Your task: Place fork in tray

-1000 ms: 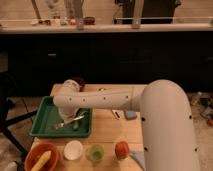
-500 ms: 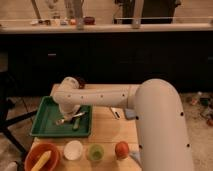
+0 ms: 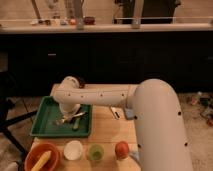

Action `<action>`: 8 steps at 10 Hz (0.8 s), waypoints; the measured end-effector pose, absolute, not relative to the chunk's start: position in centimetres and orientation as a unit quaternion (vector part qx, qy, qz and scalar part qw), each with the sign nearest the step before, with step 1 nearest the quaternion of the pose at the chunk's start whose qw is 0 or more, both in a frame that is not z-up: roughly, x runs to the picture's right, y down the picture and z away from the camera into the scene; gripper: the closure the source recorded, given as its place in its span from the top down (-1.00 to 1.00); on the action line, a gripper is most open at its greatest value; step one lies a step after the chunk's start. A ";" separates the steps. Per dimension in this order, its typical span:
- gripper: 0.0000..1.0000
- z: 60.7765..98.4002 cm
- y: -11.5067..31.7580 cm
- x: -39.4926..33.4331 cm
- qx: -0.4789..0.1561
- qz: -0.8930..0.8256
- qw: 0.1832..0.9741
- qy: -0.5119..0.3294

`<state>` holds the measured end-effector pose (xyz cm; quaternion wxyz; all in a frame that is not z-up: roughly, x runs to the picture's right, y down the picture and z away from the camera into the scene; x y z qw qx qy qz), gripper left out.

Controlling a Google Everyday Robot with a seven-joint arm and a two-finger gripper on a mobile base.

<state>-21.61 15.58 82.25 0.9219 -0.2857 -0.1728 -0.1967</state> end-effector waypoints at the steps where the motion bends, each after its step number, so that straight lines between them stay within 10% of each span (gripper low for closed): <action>1: -0.94 82.2 15.6 -21.6 -0.286 -0.197 0.922 -0.173; 8: -0.99 82.3 15.7 -21.7 -0.286 -0.198 0.921 -0.173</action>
